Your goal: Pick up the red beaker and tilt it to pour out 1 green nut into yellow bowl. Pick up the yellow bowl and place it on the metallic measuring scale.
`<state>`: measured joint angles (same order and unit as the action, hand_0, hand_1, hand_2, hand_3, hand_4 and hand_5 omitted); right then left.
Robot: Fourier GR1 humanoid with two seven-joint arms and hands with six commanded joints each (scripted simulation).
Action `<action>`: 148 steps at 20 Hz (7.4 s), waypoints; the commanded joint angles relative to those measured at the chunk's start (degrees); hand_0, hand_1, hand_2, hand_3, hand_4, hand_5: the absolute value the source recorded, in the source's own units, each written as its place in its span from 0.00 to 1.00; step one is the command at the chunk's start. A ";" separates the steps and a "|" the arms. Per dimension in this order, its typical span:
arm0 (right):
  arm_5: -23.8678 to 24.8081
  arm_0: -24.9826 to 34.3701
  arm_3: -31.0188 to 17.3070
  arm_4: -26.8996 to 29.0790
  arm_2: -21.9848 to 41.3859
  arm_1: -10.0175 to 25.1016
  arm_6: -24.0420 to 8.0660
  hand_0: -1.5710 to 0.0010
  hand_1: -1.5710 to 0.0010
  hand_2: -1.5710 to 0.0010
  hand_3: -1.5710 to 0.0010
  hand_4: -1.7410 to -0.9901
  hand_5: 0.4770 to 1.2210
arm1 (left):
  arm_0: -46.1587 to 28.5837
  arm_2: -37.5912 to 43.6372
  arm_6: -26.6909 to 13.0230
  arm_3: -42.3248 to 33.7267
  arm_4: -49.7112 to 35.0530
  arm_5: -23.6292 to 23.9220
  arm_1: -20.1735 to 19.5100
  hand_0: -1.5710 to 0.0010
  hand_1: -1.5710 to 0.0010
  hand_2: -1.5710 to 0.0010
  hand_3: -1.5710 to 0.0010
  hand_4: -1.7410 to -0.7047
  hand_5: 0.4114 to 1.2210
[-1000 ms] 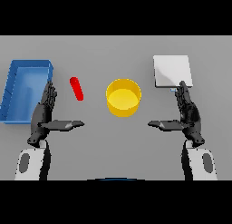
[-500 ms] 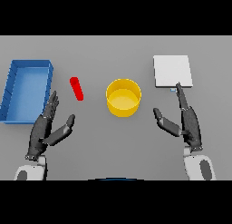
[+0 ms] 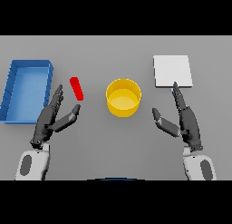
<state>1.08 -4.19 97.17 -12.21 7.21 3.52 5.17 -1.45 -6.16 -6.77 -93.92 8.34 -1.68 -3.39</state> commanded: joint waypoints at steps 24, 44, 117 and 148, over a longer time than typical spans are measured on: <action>-0.72 -0.46 0.37 1.95 -1.07 0.12 -1.22 1.00 1.00 1.00 1.00 0.66 0.23 | 27.34 8.51 14.60 37.30 0.32 3.59 2.26 1.00 1.00 1.00 1.00 0.44 0.37; -0.34 -0.79 0.61 1.30 -0.79 -0.01 0.14 1.00 1.00 1.00 1.00 0.67 0.22 | 31.33 11.22 18.88 38.19 -3.61 4.82 4.22 0.03 0.03 0.03 0.04 0.05 0.90; 0.41 0.24 -0.21 0.60 -0.29 -1.24 1.95 1.00 1.00 1.00 1.00 0.85 0.13 | 98.37 -33.21 13.35 73.09 50.19 -15.11 -20.70 0.00 0.00 0.00 0.04 0.01 1.00; -1.22 0.46 -0.80 0.33 0.40 0.65 3.29 1.00 1.00 1.00 1.00 0.78 0.26 | 32.57 0.66 -21.40 33.15 -3.10 7.47 -31.07 0.07 0.14 0.19 0.16 0.36 0.45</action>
<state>-0.17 -3.75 96.35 -11.88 7.61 4.17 8.58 31.12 -5.50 -27.87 -60.78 5.24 5.82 -34.44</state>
